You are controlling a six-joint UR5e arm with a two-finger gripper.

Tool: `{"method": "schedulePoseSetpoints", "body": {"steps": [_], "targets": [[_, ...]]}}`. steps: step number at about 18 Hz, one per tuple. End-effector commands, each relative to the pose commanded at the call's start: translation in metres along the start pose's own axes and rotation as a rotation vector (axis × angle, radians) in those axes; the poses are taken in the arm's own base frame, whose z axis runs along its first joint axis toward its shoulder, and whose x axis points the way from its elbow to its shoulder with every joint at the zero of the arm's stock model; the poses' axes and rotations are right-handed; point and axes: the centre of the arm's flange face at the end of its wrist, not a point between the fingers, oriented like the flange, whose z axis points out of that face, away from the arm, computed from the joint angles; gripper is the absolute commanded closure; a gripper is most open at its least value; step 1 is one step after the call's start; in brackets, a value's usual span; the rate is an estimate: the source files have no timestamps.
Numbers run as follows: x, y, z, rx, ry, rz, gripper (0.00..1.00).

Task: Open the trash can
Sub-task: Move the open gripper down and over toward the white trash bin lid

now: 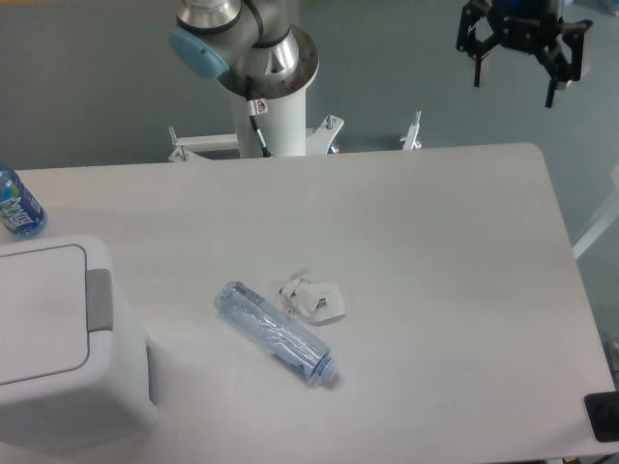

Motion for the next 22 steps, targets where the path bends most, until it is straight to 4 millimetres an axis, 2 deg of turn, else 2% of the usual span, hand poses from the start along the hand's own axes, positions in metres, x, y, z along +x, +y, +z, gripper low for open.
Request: {"method": "schedulePoseSetpoints", "body": {"steps": [4,6,8,14,19,22], "targets": [[0.003,-0.004,-0.002,0.002,-0.002,0.0,0.0],[0.005,-0.005,-0.001,0.0,0.001,-0.052,0.0],[0.01,-0.023,0.0,0.006,0.005,-0.123,0.0],[0.042,-0.119,0.005,0.065,0.003,-0.419,0.0],[0.081,-0.218,0.017,0.156,0.026,-0.618,0.0],[0.101,-0.266,0.028,0.238,0.09,-0.765,0.0]]}}
